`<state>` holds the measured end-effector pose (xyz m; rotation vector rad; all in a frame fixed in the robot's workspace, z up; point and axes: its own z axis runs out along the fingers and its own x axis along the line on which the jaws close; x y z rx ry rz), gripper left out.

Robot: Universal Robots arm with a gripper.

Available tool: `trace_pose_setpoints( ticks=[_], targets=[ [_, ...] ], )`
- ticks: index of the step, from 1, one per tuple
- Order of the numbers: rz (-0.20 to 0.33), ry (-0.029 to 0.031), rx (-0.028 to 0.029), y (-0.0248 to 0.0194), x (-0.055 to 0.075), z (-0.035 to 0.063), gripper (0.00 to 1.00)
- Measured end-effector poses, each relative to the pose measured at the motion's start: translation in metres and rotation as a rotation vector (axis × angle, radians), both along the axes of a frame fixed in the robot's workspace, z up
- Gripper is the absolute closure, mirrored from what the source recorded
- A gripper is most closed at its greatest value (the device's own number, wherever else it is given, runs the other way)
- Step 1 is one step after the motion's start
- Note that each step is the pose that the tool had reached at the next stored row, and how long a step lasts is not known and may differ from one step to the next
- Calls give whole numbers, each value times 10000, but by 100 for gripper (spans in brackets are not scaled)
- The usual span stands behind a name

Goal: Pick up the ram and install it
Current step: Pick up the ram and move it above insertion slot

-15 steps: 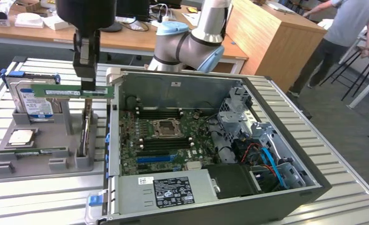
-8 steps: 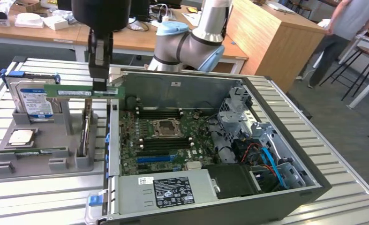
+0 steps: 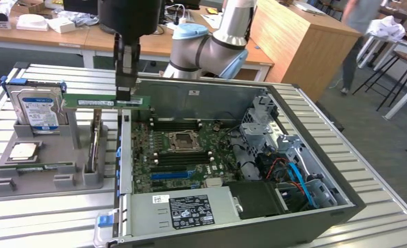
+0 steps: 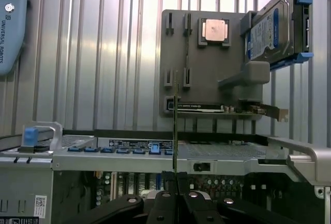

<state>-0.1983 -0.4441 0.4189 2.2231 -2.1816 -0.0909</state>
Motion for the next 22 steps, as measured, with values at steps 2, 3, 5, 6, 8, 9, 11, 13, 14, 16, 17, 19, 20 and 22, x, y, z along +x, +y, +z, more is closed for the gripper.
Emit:
trace_pose_setpoints(
  ticks=[2, 3, 5, 6, 8, 9, 11, 13, 14, 16, 17, 19, 20, 22],
  targets=[
    [1, 5, -1, 0, 53, 0, 89],
    [1, 7, 0, 0, 80, 0, 89],
    [0, 11, 0, 0, 136, 0, 89],
    [0, 14, 0, 0, 162, 0, 89],
    [1, 18, 0, 0, 214, 0, 89],
    [1, 20, 0, 0, 241, 0, 89],
    [0, 24, 0, 0, 296, 0, 89],
    [0, 29, 0, 0, 350, 0, 89],
    [1, 31, -1, 0, 378, 0, 89],
    [2, 36, -1, 0, 436, 1, 89],
    [0, 37, 0, 0, 462, 0, 89],
    [0, 41, 0, 0, 517, 0, 89],
    [1, 43, 0, 0, 545, 0, 89],
    [2, 47, 0, 0, 600, 0, 89]
  ],
)
